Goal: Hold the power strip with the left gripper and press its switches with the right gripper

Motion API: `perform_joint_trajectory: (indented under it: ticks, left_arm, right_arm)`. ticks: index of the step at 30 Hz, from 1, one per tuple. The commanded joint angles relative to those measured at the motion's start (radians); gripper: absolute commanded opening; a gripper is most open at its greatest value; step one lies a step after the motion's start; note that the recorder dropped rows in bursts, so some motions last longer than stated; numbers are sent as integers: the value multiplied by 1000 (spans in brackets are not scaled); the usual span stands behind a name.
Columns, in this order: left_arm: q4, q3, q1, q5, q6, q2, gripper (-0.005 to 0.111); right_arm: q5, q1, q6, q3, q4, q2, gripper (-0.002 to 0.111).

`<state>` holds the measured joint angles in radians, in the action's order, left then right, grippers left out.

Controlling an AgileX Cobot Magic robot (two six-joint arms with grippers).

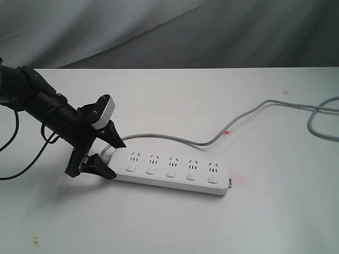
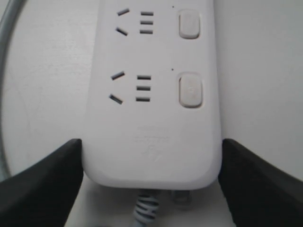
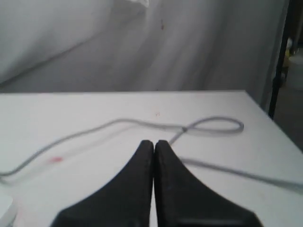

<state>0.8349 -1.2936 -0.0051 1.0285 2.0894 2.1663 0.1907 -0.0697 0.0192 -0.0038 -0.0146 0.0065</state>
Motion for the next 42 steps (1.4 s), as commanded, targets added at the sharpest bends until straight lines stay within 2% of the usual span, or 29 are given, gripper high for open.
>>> perform_joint_trajectory:
  ticks: [1, 9, 13, 14, 15, 18, 21, 25, 30, 37, 42]
  left_arm:
    - [16, -4, -5, 25, 3, 0, 47]
    - [16, -4, -5, 25, 3, 0, 47]
    - [16, -4, -5, 25, 3, 0, 47]
    - [16, -4, -5, 25, 3, 0, 47]
    - [16, -4, -5, 25, 3, 0, 47]
    - [16, -4, -5, 25, 3, 0, 47]
    - [16, -4, -5, 25, 3, 0, 47]
    - [16, -4, -5, 25, 3, 0, 47]
    - [16, -4, -5, 25, 3, 0, 47]
    - [16, -4, -5, 23, 3, 0, 47]
    - [16, -4, -5, 22, 3, 0, 47]
  right_arm:
    - [-289, -2, 2, 4, 15, -6, 0]
    - [-650, 0, -7, 4, -3, -6, 0]
    - [-905, 0, -213, 4, -88, -6, 0]
    - [-918, 0, -236, 4, -126, -6, 0]
    - [-884, 0, -257, -5, -159, -6, 0]
    - [-610, 0, -233, -112, -181, -6, 0]
    - [-417, 0, -34, -230, -252, 48, 0]
    - [-408, 0, 139, -391, -361, 293, 0]
    - [-282, 0, 188, -701, -337, 637, 0]
    - [183, 0, 212, -1221, -299, 1093, 0]
    - [453, 0, 249, -1461, -299, 1317, 0]
